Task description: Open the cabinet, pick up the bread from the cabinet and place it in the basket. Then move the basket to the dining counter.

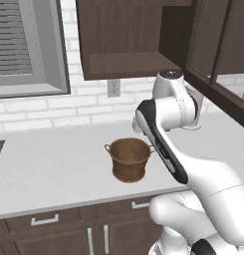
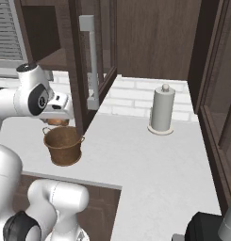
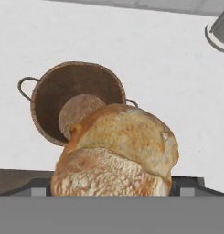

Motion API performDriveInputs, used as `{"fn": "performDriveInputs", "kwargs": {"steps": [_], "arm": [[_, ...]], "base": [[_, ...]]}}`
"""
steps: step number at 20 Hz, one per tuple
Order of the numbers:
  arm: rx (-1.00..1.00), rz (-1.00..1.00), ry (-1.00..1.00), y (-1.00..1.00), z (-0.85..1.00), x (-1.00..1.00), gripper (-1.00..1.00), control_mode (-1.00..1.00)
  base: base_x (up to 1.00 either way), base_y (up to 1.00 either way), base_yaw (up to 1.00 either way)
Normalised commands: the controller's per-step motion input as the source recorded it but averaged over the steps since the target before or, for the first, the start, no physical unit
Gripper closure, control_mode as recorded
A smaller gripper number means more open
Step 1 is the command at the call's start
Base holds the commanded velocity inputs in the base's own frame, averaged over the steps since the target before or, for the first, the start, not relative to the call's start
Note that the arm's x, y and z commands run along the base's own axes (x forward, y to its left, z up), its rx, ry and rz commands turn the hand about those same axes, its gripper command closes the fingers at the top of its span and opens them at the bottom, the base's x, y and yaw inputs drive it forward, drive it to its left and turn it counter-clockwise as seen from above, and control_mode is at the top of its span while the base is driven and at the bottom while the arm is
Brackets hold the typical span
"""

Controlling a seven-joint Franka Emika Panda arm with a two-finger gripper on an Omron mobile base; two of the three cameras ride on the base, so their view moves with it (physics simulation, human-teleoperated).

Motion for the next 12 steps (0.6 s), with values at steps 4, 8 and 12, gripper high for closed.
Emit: {"fn": "performDriveInputs", "kwargs": {"steps": [4,8,12], "arm": [[0.00,0.00,0.07,0.06,-0.73,0.14,1.00,-1.00],[0.00,0.10,0.10,0.17,-0.73,0.45,1.00,-1.00],[0.00,0.16,0.11,0.16,-0.75,0.67,1.00,-1.00]], "base": [[0.00,0.00,0.00],[0.00,0.00,0.00],[0.00,0.00,0.00]]}}
